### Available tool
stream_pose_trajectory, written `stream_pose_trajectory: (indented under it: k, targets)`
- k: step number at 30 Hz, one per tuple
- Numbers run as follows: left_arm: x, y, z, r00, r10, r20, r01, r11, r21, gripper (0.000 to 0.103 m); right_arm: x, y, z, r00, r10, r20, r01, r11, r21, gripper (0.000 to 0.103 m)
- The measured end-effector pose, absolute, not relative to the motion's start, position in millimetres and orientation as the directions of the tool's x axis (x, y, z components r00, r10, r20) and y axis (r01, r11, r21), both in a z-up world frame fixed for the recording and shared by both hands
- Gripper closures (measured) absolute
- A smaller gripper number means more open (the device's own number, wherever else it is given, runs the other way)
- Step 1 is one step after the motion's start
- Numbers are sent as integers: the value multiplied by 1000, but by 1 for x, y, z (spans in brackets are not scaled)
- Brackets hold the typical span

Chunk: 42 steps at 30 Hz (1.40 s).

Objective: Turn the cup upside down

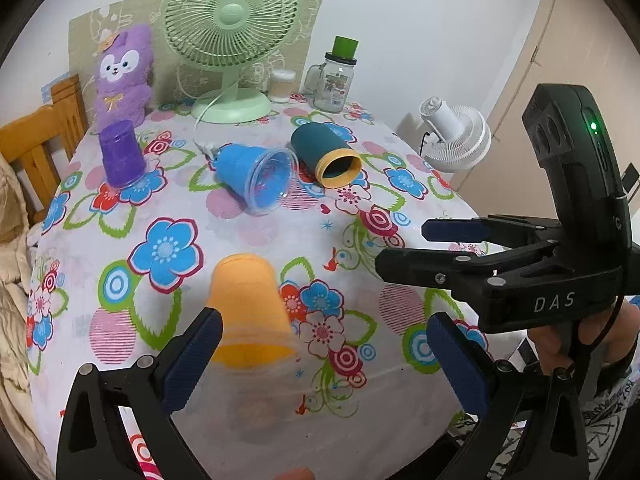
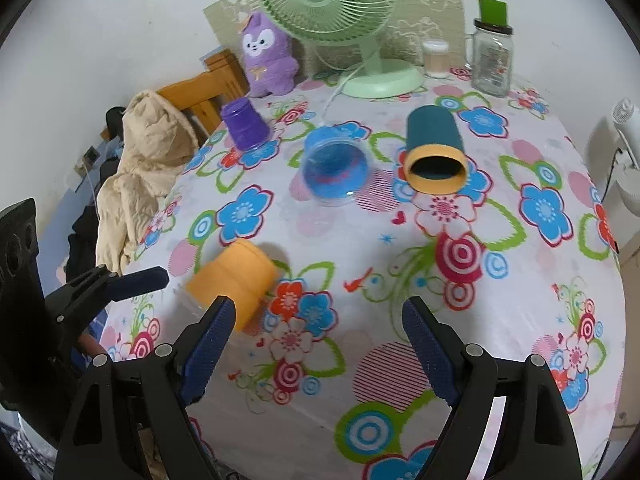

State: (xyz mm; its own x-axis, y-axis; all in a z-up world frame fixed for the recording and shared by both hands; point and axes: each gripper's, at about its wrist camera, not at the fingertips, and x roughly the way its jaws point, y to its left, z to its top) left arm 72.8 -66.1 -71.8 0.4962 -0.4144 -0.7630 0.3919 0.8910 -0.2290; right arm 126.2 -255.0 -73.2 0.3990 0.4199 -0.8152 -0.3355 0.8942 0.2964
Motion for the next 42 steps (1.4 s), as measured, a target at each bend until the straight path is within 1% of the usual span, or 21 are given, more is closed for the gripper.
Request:
stream_pose_trajectory:
  k: [10, 18, 19, 22, 28, 32, 37, 42]
  targets:
    - [87, -80, -75, 479, -381, -791, 390, 900, -197, 0, 125, -274, -89, 381, 411, -828, -313, 900, 303, 16]
    - [100, -82, -82, 462, -331, -823, 377, 913, -156, 0, 122, -296, -103, 370, 427, -825, -270, 899, 344, 15]
    - [101, -83, -82, 462, -327, -825, 377, 914, -151, 0, 122, -297, -104, 369, 425, -827, -266, 901, 344, 15]
    - [108, -84, -83, 455, -302, -838, 375, 918, -127, 0, 122, -305, -110, 368, 418, -831, -247, 905, 347, 7]
    - [123, -90, -88, 415, -279, -866, 388, 915, -109, 0, 120, -314, -115, 366, 430, -825, -231, 901, 367, 7]
    - [135, -95, -95, 386, -216, -897, 374, 925, -62, 0, 120, -316, -117, 366, 422, -830, -228, 905, 360, 7]
    - [148, -89, -105, 329, -212, -920, 321, 941, -102, 0, 119, -319, -121, 359, 419, -834, -228, 906, 356, 7]
    - [156, -88, -116, 283, -193, -940, 289, 951, -108, 0, 117, -318, -123, 359, 416, -836, -243, 906, 346, 7]
